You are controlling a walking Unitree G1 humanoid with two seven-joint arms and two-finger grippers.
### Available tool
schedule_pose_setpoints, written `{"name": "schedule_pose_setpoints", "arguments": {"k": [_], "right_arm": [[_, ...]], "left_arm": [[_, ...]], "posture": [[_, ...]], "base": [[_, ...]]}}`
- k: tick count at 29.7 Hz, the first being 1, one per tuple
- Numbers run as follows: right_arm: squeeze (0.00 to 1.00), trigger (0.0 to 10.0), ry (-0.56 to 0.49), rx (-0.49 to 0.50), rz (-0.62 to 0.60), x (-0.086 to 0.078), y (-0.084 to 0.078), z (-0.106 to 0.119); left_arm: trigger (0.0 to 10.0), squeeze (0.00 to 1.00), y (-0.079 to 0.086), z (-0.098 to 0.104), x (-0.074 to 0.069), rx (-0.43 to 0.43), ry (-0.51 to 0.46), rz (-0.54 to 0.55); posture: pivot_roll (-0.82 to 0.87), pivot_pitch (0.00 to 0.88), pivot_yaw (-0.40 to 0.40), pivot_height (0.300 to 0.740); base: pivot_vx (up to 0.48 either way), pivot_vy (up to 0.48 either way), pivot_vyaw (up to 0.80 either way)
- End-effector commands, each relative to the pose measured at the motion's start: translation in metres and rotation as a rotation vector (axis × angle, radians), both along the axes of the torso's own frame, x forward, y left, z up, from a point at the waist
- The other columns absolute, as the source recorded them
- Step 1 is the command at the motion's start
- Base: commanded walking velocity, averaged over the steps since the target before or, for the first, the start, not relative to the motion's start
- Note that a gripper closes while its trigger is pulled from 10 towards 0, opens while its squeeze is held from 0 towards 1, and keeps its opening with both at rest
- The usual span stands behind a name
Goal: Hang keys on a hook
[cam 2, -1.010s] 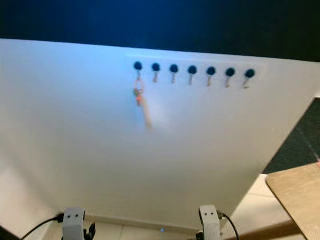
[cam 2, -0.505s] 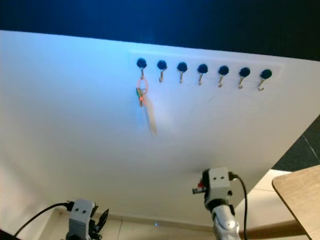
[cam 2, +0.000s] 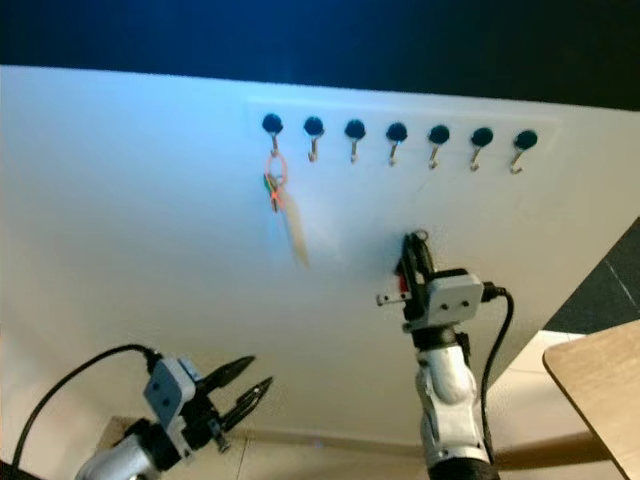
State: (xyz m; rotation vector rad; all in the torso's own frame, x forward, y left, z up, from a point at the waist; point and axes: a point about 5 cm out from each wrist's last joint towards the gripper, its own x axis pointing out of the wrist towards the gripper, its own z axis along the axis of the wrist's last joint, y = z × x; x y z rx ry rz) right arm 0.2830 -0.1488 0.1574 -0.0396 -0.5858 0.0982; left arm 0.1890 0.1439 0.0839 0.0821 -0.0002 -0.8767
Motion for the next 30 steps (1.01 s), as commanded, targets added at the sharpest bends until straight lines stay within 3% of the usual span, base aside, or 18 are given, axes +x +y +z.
{"name": "schedule_pose_setpoints", "arguments": {"k": [1, 6, 9, 10, 13, 18, 30], "right_arm": [[0.0, 10.0, -0.018, 0.0, -0.007, -0.003, 0.001, 0.008], [0.0, 10.0, -0.1, 0.002, -0.018, -0.011, 0.007, 0.04], [0.0, 10.0, -0.107, 0.002, -0.022, -0.011, 0.007, 0.045], [0.0, 10.0, -0.135, 0.003, -0.029, -0.01, 0.007, 0.057], [0.0, 10.0, -0.172, -0.007, -0.02, -0.01, 0.011, 0.07], [0.0, 10.0, -0.194, -0.032, 0.011, -0.012, 0.018, 0.083], [0.0, 10.0, -0.222, -0.064, 0.068, -0.016, 0.032, 0.099]], "left_arm": [[10.0, 0.0, -0.002, 0.006, -0.004, 0.005, 0.01, -0.047], [10.0, 0.0, -0.022, 0.053, 0.002, -0.074, -0.06, -0.124], [10.0, 0.0, -0.024, 0.059, 0.003, -0.088, -0.068, -0.127], [10.0, 0.0, -0.027, 0.075, 0.013, -0.123, -0.123, -0.091], [10.0, 0.0, -0.029, 0.093, 0.025, -0.163, -0.197, -0.028], [10.0, 0.0, -0.032, 0.108, 0.033, -0.184, -0.264, 0.035], [10.0, 0.0, -0.037, 0.114, 0.033, -0.177, -0.258, 0.04]], "posture": [[0.08, 0.087, -0.041, 0.74], [0.07, 0.096, -0.039, 0.74], [0.07, 0.098, -0.039, 0.74], [0.06, 0.1, -0.041, 0.74], [0.06, 0.103, -0.044, 0.74], [0.06, 0.103, -0.048, 0.74], [0.05, 0.104, -0.052, 0.74]], "base": [[0.0, 0.0, 0.0], [0.0, 0.0, 0.0], [0.0, 0.0, 0.0], [0.0, 0.0, 0.0], [0.0, 0.0, 0.0], [0.0, 0.0, 0.0], [0.0, 0.0, 0.0]]}}
